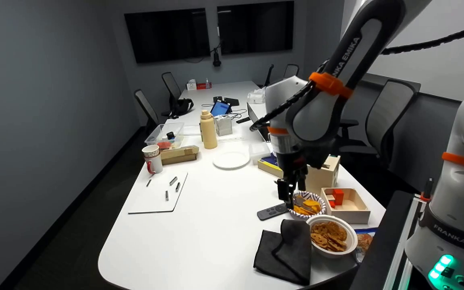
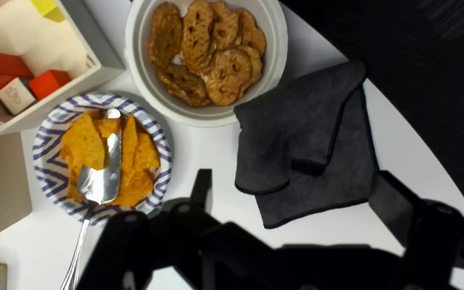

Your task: Use the black rag to clean the table

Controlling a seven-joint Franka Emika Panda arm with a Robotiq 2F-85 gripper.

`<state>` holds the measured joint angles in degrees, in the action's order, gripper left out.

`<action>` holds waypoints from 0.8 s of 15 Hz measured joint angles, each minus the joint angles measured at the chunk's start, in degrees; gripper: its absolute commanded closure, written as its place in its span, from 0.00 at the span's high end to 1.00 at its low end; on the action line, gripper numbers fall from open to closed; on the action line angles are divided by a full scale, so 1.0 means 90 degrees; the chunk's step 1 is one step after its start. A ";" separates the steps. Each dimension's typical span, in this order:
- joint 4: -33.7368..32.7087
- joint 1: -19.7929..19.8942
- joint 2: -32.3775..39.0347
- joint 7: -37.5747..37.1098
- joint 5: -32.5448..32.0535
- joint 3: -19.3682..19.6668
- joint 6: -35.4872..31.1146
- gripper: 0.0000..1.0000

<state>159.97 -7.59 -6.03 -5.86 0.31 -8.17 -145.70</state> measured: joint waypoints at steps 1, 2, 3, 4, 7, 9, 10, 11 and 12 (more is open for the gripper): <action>-0.0001 0.0003 0.0315 -0.0030 0.0054 0.0010 -0.0247 1.00; -0.0004 0.0004 0.0624 -0.0034 0.0106 0.0026 -0.0502 1.00; -0.0013 0.0009 0.0936 -0.0036 0.0120 0.0048 -0.0748 1.00; -0.0040 0.0013 0.1220 -0.0036 0.0121 0.0074 -0.0954 1.00; -0.0206 0.0054 0.1973 -0.0036 0.0122 0.0139 -0.1444 1.00; -0.0325 0.0064 0.2346 -0.0036 0.0122 0.0174 -0.1659 1.00; -0.0381 0.0064 0.2482 -0.0036 0.0122 0.0196 -0.1697 1.00; -0.0441 0.0064 0.2599 -0.0036 0.0122 0.0219 -0.1702 1.00; -0.0495 0.0064 0.2699 -0.0036 0.0122 0.0245 -0.1702 1.00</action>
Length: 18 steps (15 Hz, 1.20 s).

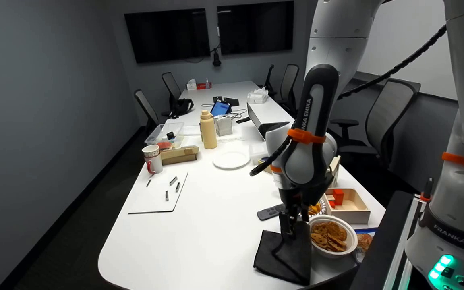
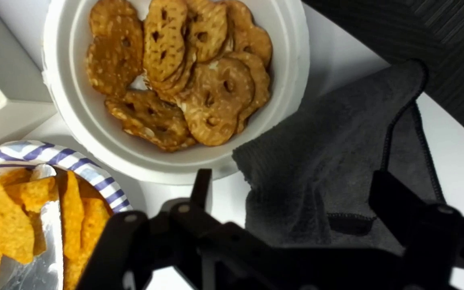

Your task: Use the black rag to clean the table

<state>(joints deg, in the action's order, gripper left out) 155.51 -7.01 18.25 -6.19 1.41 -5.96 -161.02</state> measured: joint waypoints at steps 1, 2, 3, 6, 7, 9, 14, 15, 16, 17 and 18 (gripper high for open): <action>-0.0052 0.0000 0.0089 0.0000 0.0000 0.0025 0.0000 0.84; -0.0106 0.0002 0.0177 0.0000 0.0000 0.0042 0.0000 0.74; -0.0160 0.0009 0.0257 0.0000 0.0000 0.0049 0.0000 0.66; -0.0315 0.0024 0.0441 0.0000 0.0000 0.0054 0.0000 0.42; -0.0355 0.0025 0.0474 0.0000 0.0000 0.0058 0.0000 0.35; -0.0421 0.0025 0.0525 0.0000 0.0000 0.0063 0.0001 0.19; -0.0460 0.0025 0.0549 0.0000 0.0000 0.0100 0.0002 0.00; -0.0460 0.0025 0.0545 0.0000 -0.0001 0.0103 0.0003 0.00; -0.0459 0.0018 0.0527 0.0000 -0.0007 0.0104 0.0032 0.01; -0.0458 -0.0006 0.0485 0.0000 -0.0019 0.0111 0.0085 0.01; -0.0454 -0.0042 0.0414 -0.0005 -0.0031 0.0117 0.0152 0.01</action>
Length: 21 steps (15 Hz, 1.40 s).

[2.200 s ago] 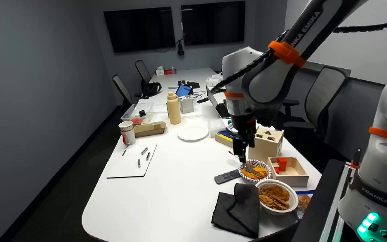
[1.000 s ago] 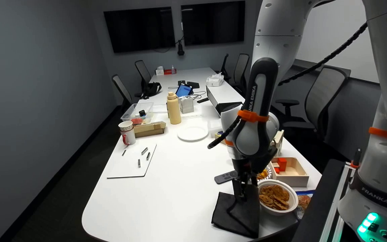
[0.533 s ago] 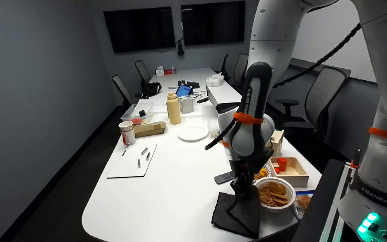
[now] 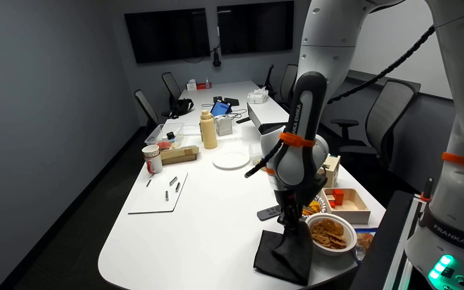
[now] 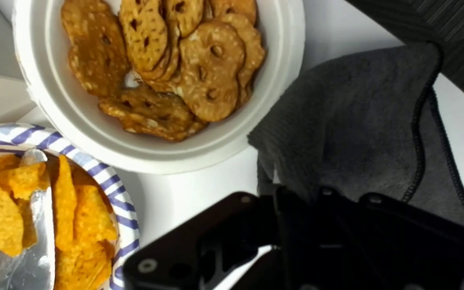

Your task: Use the black rag to clean the table

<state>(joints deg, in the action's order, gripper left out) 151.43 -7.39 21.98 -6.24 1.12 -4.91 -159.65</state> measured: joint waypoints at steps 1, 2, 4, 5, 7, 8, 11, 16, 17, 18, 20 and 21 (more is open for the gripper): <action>0.0010 -0.0050 -0.0102 -0.0020 -0.0025 0.0009 0.0039 0.01; 0.0027 -0.0121 -0.0243 -0.0069 -0.0078 0.0036 0.0043 0.01; 0.0063 -0.0344 -0.0601 -0.0350 -0.0336 0.0178 0.0045 0.01; 0.0080 -0.0524 -0.0819 -0.0656 -0.0611 0.0339 0.0046 0.01; 0.0084 -0.0991 -0.1268 -0.1581 -0.1448 0.0856 0.0050 0.01; 0.0068 -0.1234 -0.1478 -0.2043 -0.1882 0.1173 0.0062 0.01; -0.0199 -0.1586 -0.1901 -0.3415 -0.3356 0.1891 0.0274 0.01; -0.1010 -0.1446 -0.1848 -0.4742 -0.4672 0.2035 0.0972 0.01; -0.1184 -0.1230 -0.1754 -0.4792 -0.4718 0.1853 0.1112 0.01; -0.1360 -0.1039 -0.1625 -0.4796 -0.4730 0.1705 0.1216 0.01; -0.1718 -0.0722 -0.1250 -0.4791 -0.4730 0.1514 0.1288 0.01; -0.1903 -0.0589 -0.1013 -0.4745 -0.4728 0.1467 0.1280 0.01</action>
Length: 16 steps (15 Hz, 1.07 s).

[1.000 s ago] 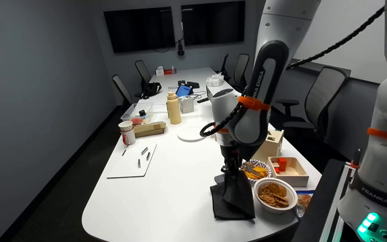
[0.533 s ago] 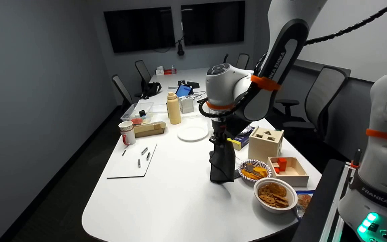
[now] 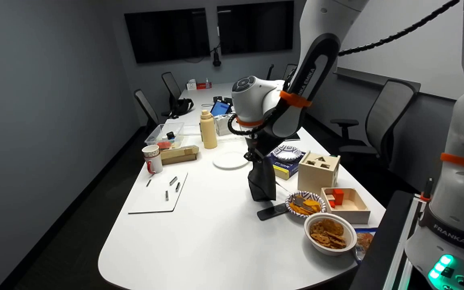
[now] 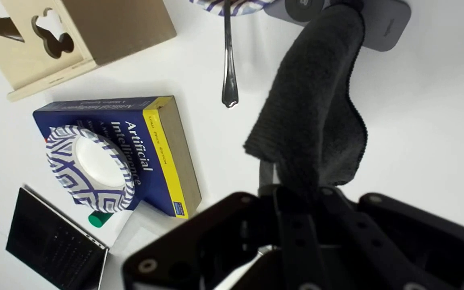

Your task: Use the black rag to clean the table

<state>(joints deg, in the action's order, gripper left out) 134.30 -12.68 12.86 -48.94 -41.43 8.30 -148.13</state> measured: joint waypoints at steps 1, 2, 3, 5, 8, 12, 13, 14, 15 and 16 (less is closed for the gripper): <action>-0.0191 0.0132 0.0262 0.0118 0.0020 -0.0037 -0.0059 0.01; -0.0381 0.0265 0.0537 0.0306 0.0058 -0.0065 -0.0181 0.01; -0.0577 0.0395 0.0819 0.0548 0.0115 -0.0082 -0.0309 0.01; -0.0996 0.0620 0.1349 0.1183 0.0348 -0.0104 -0.0463 0.01; -0.1655 0.1030 0.2003 0.2367 0.0877 -0.0318 -0.0526 0.01; -0.2431 0.1446 0.2702 0.4095 0.1902 -0.0525 -0.0494 0.01; -0.2597 0.1523 0.2864 0.4512 0.2146 -0.0560 -0.0454 0.01; -0.2762 0.1608 0.3019 0.4908 0.2367 -0.0611 -0.0376 0.01; -0.2923 0.1703 0.3163 0.5282 0.2557 -0.0675 -0.0292 0.01; -0.3081 0.1804 0.3294 0.5630 0.2723 -0.0745 -0.0205 0.01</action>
<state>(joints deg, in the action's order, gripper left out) 106.57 3.55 42.50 1.73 -16.92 1.60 -149.98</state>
